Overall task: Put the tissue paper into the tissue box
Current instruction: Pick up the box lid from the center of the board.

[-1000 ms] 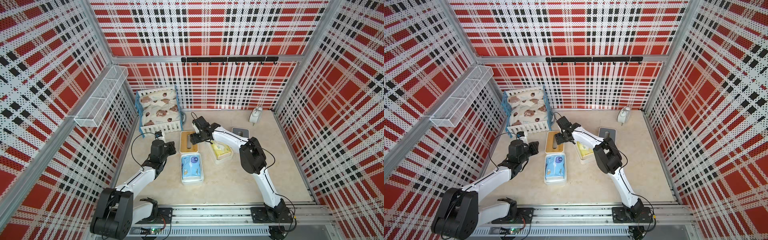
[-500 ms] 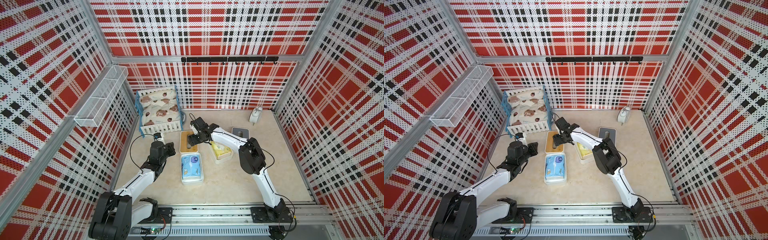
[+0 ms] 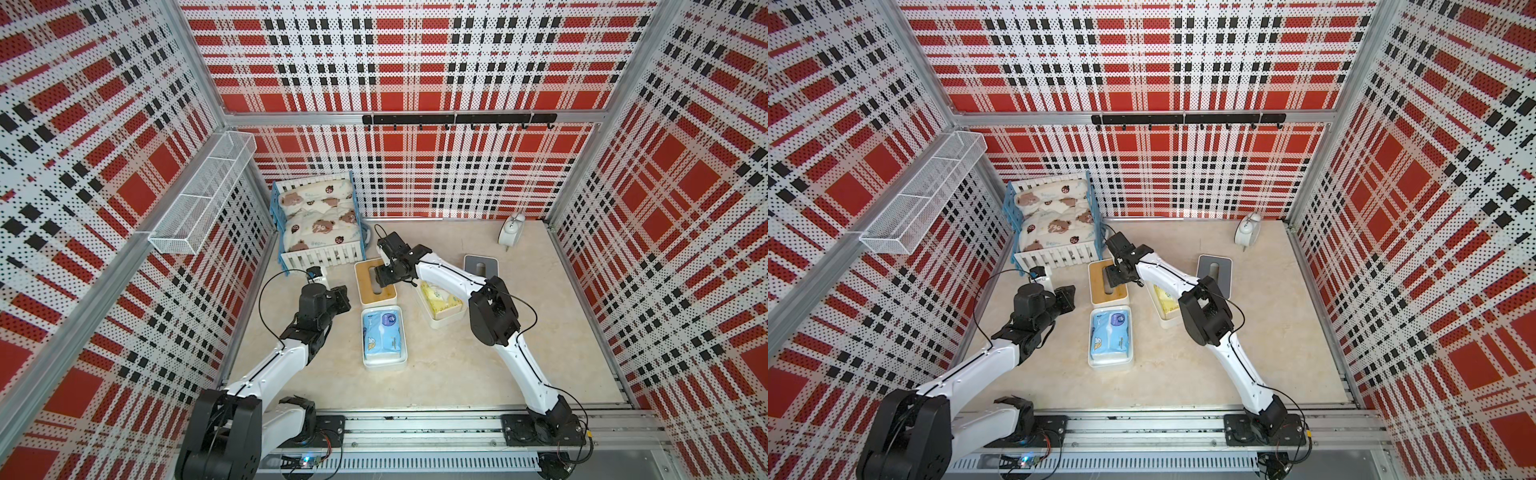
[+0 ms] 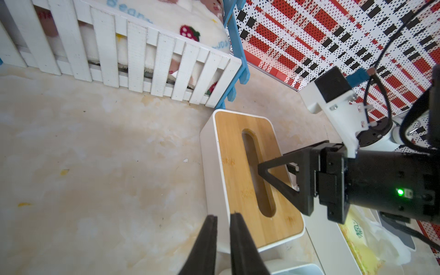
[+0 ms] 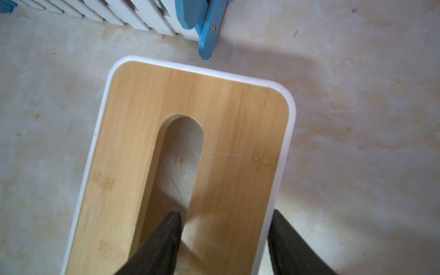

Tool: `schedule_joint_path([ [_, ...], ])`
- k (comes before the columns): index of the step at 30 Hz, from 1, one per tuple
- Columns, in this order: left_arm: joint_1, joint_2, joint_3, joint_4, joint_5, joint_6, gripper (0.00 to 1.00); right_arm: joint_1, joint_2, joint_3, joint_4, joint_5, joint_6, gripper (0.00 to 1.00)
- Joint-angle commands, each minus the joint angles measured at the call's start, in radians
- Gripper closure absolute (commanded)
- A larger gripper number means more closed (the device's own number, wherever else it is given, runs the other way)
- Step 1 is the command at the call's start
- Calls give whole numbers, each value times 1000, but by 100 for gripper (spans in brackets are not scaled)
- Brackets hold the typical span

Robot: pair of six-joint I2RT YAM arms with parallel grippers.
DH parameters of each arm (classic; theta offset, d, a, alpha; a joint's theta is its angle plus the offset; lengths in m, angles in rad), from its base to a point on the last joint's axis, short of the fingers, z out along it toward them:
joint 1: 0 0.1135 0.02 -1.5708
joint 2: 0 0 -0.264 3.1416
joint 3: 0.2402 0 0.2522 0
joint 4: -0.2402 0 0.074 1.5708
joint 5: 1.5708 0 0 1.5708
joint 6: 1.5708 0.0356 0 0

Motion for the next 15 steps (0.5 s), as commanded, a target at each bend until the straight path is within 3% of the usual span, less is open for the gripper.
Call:
schedule_joint_path([
  [1,-4,-55,-39,-49,7,-19,82,-6,38,28,-56,43,-22,39],
  [5,-51,-81,-84,-39,7,-59,82,-5,39,12,-72,88,-35,37],
  [11,-115,-72,-90,-27,-13,-82,82,-7,22,-5,-54,120,-44,59],
  [15,-134,-78,-89,-26,-27,-91,82,-15,9,8,-28,115,-55,63],
])
